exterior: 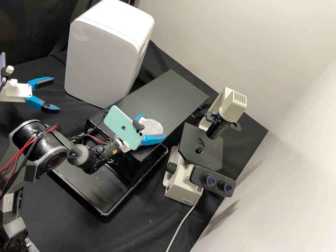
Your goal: Remove the lid from the petri dish
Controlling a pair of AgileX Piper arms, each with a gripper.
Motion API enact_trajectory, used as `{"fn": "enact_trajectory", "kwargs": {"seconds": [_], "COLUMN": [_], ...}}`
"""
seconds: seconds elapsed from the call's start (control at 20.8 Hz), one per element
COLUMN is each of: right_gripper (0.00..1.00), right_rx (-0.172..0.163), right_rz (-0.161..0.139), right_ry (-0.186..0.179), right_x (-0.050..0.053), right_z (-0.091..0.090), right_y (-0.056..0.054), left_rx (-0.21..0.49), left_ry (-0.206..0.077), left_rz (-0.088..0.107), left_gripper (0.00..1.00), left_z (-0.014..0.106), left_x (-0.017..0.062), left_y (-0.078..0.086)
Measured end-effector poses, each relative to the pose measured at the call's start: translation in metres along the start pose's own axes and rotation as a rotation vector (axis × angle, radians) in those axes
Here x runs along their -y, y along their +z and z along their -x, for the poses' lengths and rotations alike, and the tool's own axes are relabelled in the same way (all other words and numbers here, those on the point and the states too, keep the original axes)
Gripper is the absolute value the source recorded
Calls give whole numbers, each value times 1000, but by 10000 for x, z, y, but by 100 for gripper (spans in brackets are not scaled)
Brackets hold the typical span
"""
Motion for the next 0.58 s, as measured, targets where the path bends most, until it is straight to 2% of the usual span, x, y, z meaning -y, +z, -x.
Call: {"fn": "enact_trajectory", "kwargs": {"seconds": [0.29,0.58], "right_gripper": [0,0], "right_rx": [-3,-10], "right_rz": [0,0], "right_ry": [4,11], "right_x": [6,-28], "right_z": [17,149], "right_y": [7,-20], "left_rx": [-2,-2], "left_ry": [1,1], "left_rz": [1,1], "left_gripper": [100,100], "left_z": [0,0], "left_x": [0,0], "left_y": [-2,-2]}}
